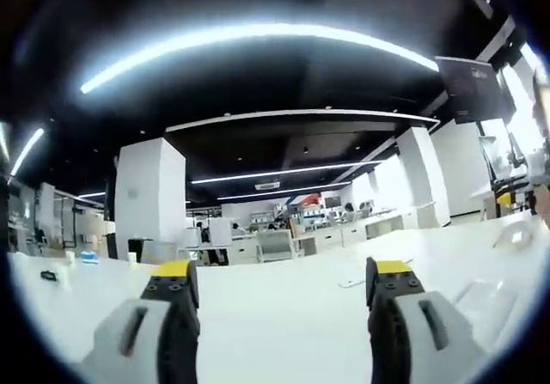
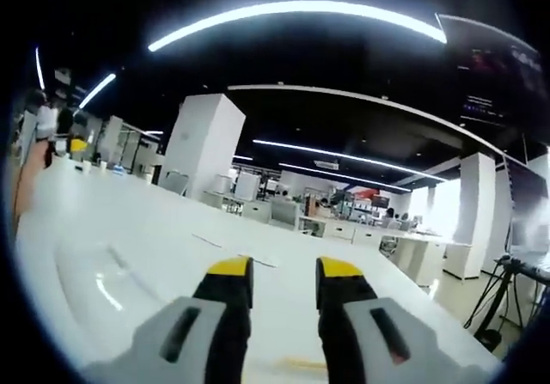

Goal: Snap each plastic latch of the storage box into its locked position after aligning the lid with the box until every specified latch is closed and the lid sits flush.

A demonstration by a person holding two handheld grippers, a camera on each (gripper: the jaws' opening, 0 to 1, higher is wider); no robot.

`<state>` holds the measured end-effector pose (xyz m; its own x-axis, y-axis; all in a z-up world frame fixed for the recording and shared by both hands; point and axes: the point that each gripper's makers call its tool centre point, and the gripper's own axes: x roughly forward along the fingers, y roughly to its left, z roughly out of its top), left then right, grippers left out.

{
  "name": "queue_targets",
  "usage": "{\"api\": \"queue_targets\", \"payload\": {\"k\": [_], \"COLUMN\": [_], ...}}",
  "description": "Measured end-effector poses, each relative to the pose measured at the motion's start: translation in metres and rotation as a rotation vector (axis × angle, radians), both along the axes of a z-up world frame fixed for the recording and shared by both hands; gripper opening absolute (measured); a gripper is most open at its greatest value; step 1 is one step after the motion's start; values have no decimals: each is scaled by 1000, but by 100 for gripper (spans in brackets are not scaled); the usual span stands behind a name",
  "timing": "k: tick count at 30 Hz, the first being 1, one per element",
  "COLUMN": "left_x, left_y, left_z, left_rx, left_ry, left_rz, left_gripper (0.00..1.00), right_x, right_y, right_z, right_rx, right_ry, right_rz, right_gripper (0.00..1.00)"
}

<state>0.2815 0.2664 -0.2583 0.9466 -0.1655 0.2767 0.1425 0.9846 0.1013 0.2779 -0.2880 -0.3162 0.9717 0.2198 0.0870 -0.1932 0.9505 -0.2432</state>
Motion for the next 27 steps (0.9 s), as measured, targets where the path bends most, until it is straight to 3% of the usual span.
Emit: {"api": "queue_targets", "payload": {"k": [9,16,27], "left_x": [-2,5,9], "left_y": [-11,-19,-51], "left_z": [4,-5,-2], "left_rx": [31,45,60], "left_ry": [-13,35,60], "left_rz": [-21,-50,-162], "left_gripper": [82,81,79], "right_x": [1,4,5], "right_y": [0,0,-2], "right_z": [-1,-4,-5], "right_rx": [-21,-17,-9], "right_ry": [1,17,22], "right_rz": [-1,9,-5], "right_gripper": [28,28,28]}}
